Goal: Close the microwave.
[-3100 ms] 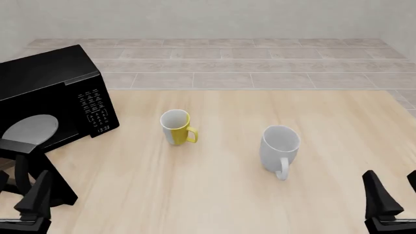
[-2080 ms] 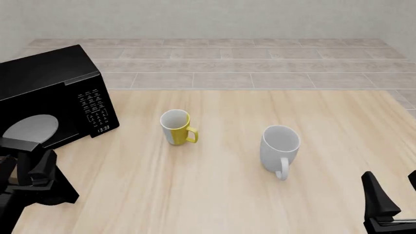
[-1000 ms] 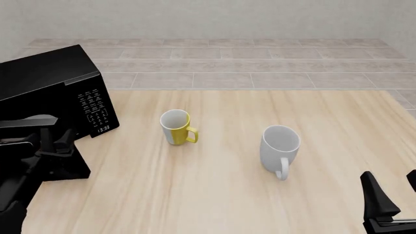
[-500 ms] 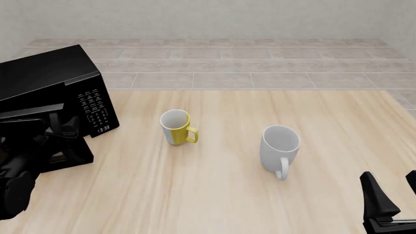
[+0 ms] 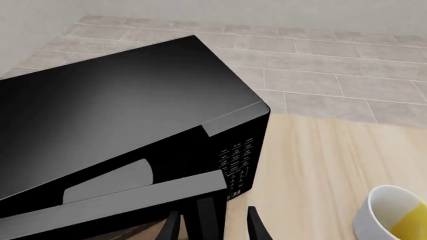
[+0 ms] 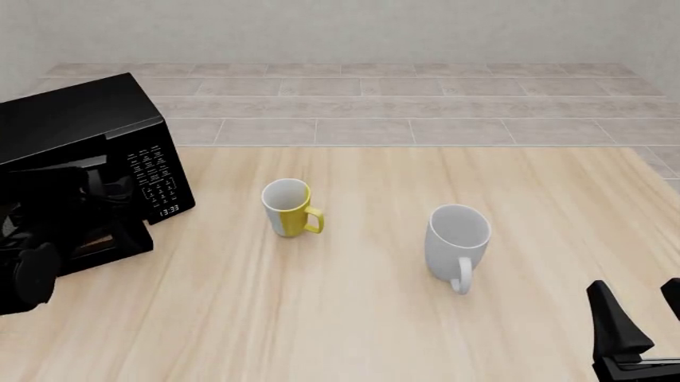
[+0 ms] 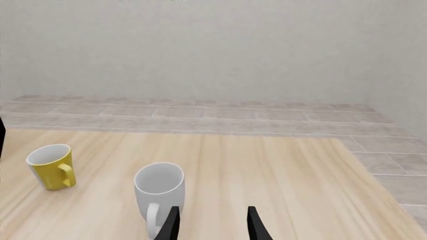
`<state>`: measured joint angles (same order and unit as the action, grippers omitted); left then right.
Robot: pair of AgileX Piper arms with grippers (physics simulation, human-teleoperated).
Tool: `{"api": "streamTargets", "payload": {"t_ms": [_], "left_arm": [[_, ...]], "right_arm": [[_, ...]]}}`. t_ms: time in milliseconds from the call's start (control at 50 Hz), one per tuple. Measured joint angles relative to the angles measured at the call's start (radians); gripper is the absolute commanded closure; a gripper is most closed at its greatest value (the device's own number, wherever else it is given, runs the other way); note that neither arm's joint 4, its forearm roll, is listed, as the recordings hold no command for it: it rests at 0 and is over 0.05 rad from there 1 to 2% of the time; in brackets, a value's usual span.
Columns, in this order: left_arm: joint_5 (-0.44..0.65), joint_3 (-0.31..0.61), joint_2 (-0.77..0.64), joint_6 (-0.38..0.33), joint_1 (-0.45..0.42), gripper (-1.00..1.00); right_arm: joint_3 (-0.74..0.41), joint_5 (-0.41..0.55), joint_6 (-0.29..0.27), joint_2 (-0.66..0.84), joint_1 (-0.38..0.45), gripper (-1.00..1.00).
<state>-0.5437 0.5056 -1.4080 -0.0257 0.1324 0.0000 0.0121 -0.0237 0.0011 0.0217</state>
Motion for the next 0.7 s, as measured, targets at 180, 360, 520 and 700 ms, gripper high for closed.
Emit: {"api": "streamTargets", "payload": {"t_ms": [180,360,520,700], "left_arm": [[0.049,0.079,-0.051,-0.003,0.006,-1.00],[0.094,0.163,-0.108,-0.005,0.019,-1.00],[0.127,0.230,-0.154,-0.007,0.032,-1.00],[0.182,0.256,-0.150,0.032,0.039,-1.00]], "right_arm": [[0.000,-0.002,0.002,0.000,0.003,-1.00],[0.000,-0.003,0.005,0.000,0.004,-1.00],[0.000,-0.004,0.006,0.000,0.002,-1.00],[0.000,-0.004,0.007,-0.001,0.000,-1.00]]}}
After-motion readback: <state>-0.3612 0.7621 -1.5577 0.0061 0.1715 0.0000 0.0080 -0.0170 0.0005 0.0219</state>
